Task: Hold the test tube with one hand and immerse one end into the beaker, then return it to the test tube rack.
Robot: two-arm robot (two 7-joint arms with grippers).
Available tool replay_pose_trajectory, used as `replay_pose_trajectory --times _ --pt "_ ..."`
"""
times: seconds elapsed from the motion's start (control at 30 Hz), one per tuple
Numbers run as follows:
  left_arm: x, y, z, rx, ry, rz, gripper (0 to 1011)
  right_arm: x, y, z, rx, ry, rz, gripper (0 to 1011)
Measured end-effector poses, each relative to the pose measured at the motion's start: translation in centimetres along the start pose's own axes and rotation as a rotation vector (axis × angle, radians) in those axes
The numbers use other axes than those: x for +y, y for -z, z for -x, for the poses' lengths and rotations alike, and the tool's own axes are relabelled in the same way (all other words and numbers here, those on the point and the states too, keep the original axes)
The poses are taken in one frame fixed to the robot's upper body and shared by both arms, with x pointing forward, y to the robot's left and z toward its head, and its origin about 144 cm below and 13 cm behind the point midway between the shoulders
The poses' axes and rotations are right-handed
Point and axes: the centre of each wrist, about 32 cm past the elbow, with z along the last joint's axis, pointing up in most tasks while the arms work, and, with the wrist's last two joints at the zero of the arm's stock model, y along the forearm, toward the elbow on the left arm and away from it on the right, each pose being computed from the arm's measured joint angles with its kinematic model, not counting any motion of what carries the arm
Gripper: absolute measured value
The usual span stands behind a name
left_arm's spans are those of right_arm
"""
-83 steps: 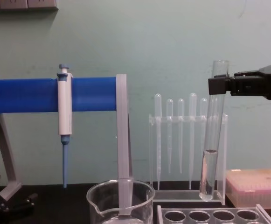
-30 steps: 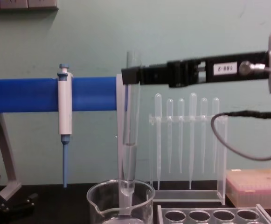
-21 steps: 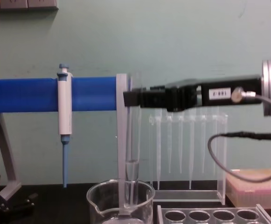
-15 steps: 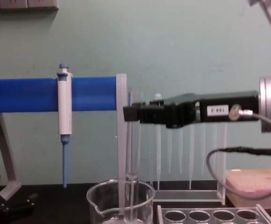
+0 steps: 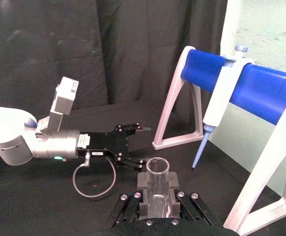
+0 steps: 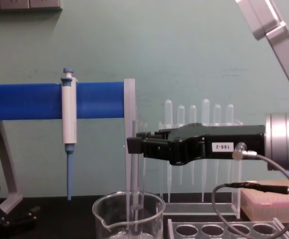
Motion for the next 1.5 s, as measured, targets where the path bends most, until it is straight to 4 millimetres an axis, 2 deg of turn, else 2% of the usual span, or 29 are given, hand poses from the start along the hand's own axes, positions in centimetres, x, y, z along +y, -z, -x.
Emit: replay_pose_trajectory --times 0.67,1.5 --pt "0.0 0.0 0.0 0.0 0.0 0.0 1000 0.5 2.1 0.3 0.001 0.007 0.018 241" --pt "0.0 0.0 0.0 0.0 0.0 0.0 1000 0.6 3.3 0.7 0.003 0.013 0.034 241"
